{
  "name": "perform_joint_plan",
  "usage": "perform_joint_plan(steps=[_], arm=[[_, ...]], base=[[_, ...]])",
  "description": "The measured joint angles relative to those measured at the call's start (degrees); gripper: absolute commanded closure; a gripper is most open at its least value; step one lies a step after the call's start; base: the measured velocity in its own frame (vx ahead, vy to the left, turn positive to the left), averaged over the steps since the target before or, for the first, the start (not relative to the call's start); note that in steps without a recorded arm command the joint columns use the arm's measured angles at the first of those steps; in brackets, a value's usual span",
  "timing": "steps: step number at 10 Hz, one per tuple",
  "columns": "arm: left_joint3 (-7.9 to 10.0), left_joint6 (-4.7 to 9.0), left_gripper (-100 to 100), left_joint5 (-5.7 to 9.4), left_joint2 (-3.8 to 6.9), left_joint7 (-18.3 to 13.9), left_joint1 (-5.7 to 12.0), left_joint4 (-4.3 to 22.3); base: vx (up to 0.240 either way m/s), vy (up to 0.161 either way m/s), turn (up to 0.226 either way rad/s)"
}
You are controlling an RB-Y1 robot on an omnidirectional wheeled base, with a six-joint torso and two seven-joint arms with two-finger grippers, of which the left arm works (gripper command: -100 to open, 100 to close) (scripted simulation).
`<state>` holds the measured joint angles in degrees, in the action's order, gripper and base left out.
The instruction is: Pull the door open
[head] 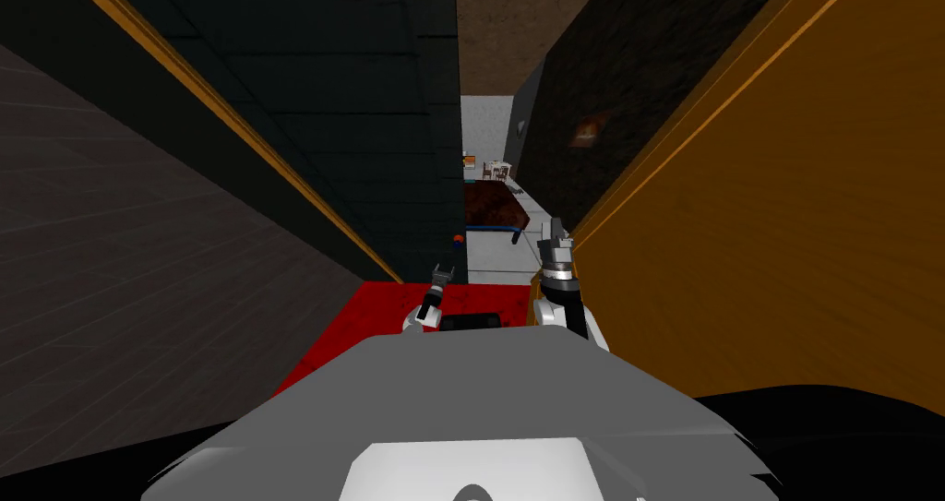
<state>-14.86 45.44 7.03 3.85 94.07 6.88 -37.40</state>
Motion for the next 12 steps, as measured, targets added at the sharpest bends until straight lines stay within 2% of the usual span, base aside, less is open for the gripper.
perform_joint_plan(steps=[1,2,3,4,5,6,7,9,10,12], arm=[[0.11,-0.40,-100,-0.02,0.50,0.2,-0.83,-1.3],[0.48,-0.96,-100,0.12,1.82,0.0,-1.09,-1.9],[0.93,-1.64,-100,0.22,2.74,0.2,-1.97,-3.3],[1.44,-2.44,-100,0.37,3.49,0.5,-2.59,-4.5],[1.73,-1.80,-100,0.50,3.82,0.4,-1.82,-2.8],[2.23,-1.78,-100,0.67,4.52,0.6,-2.56,-3.6],[2.50,-1.70,-100,0.78,4.90,0.6,-2.58,-3.4],[3.92,-0.67,-100,1.43,6.10,0.6,-1.59,-1.2],[4.81,-0.93,-100,1.86,6.64,0.9,-1.82,-1.8],[6.87,-0.86,-100,2.95,6.31,1.8,-2.31,-2.2]], base=[[-0.049,0.034,-0.312],[-0.060,0.048,-0.304],[-0.070,0.041,-0.285],[-0.044,0.032,-0.068],[-0.041,0.016,-0.204],[-0.033,0.014,-0.140],[-0.037,0.018,-0.235],[-0.045,0.034,-0.266],[-0.042,0.026,-0.302],[0.004,0.009,-0.136]])
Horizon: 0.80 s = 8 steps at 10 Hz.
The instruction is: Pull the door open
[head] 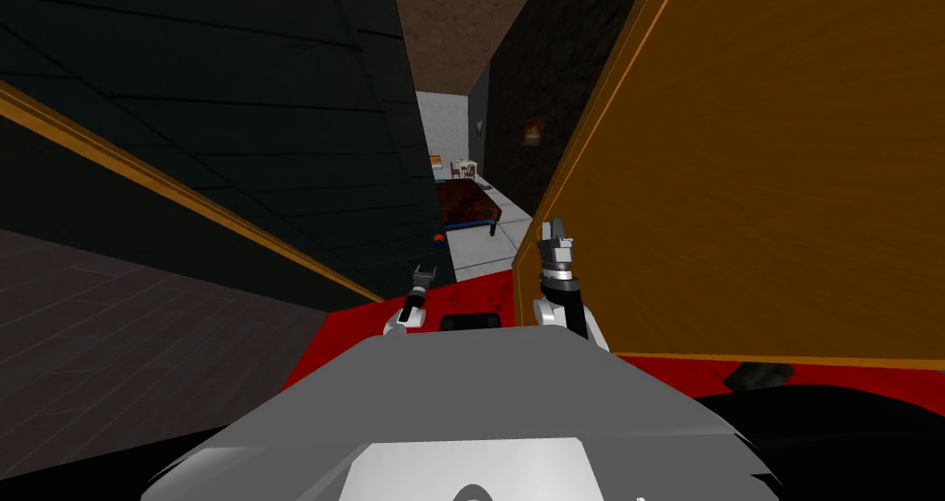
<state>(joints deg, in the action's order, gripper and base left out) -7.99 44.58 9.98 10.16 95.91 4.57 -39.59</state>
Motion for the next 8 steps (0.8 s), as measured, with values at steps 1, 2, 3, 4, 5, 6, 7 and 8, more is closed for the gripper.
perform_joint_plan(steps=[1,2,3,4,5,6,7,8], arm=[[1.09,0.05,-100,0.65,-0.84,0.6,-0.04,-0.2],[2.08,-0.03,-100,1.28,-1.94,1.2,0.00,-0.5],[2.78,-0.06,-100,1.75,-3.03,1.8,-0.08,-0.8],[3.35,0.15,-100,2.15,-4.03,2.2,0.11,-0.6],[3.84,0.29,-100,2.51,-4.99,2.5,0.17,-0.6],[4.28,0.24,-100,2.85,-5.94,2.9,0.04,-1.1],[4.70,0.18,-100,3.18,-6.86,3.2,0.15,-1.2],[5.12,0.24,-100,3.49,-7.81,3.6,0.36,-1.2]], base=[[0.091,-0.001,-0.029],[0.142,-0.006,0.025],[0.153,-0.031,0.037],[0.197,-0.050,0.061],[0.231,-0.057,0.076],[0.204,-0.022,0.108],[0.228,-0.028,0.101],[0.244,-0.054,0.123]])
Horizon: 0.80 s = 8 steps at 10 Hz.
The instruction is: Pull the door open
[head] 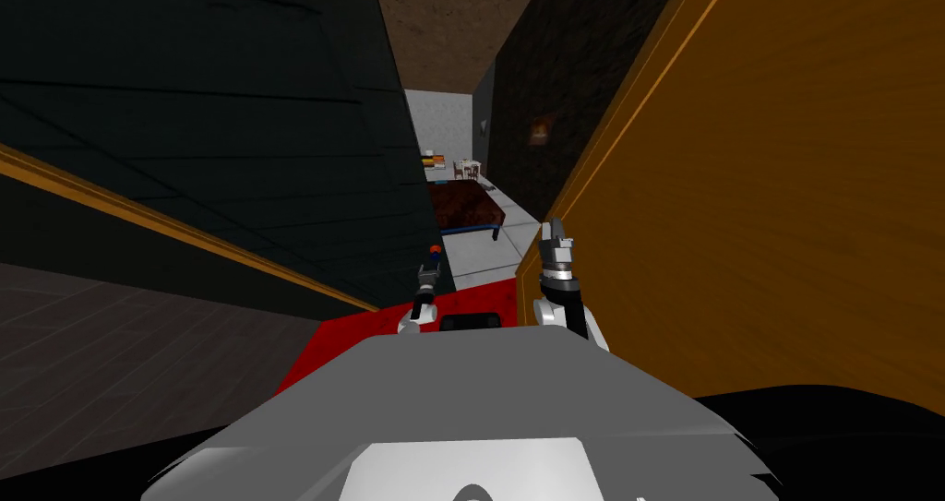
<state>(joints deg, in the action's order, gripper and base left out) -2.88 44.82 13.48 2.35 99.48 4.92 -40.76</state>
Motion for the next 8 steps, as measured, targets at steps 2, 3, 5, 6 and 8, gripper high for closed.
perform_joint_plan(steps=[2,3,5,6,8], arm=[[0.61,-0.18,-100,0.51,-1.52,0.6,-0.05,-0.6],[0.88,-0.07,-100,0.72,-2.21,0.8,0.11,-0.5],[1.15,0.04,100,0.96,-3.02,1.0,0.28,-0.5],[1.10,0.02,100,0.93,-3.01,1.0,0.30,-0.5],[1.08,-0.11,100,0.90,-2.95,1.0,0.29,-0.4]], base=[[0.231,-0.035,0.100],[0.192,-0.011,0.108],[0.037,-0.002,-0.002],[-0.030,0.000,-0.012],[-0.021,0.001,-0.002]])
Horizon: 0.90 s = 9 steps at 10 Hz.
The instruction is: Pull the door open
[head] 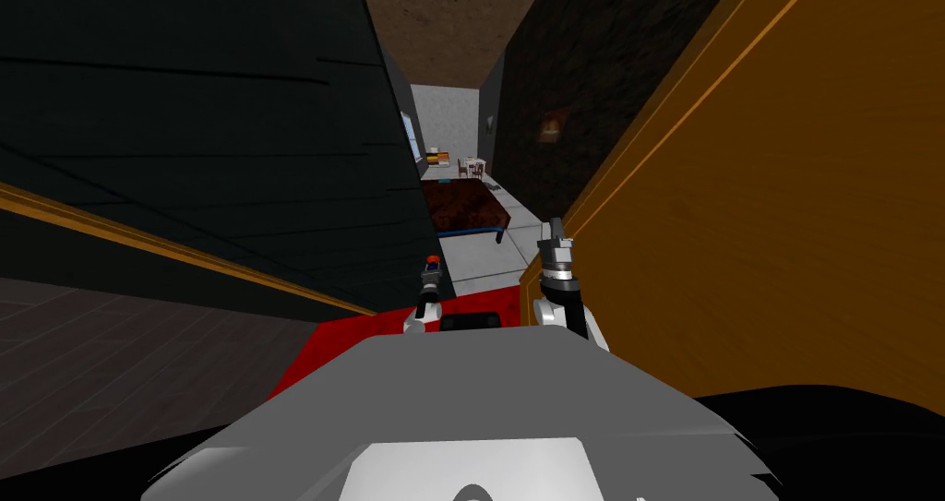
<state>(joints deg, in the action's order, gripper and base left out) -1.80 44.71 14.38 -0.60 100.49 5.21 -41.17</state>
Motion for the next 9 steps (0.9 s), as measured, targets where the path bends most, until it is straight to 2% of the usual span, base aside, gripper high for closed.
perform_joint_plan(steps=[3,7,9], arm=[[-0.04,-0.12,100,-0.02,-0.04,0.0,-0.16,0.1],[-0.13,0.19,100,0.24,0.67,-4.1,0.17,0.8],[-0.19,-0.12,100,0.42,0.82,-6.5,-0.09,0.5]], base=[[-0.017,0.004,-0.021],[-0.106,0.025,-0.064],[-0.117,0.001,-0.043]])
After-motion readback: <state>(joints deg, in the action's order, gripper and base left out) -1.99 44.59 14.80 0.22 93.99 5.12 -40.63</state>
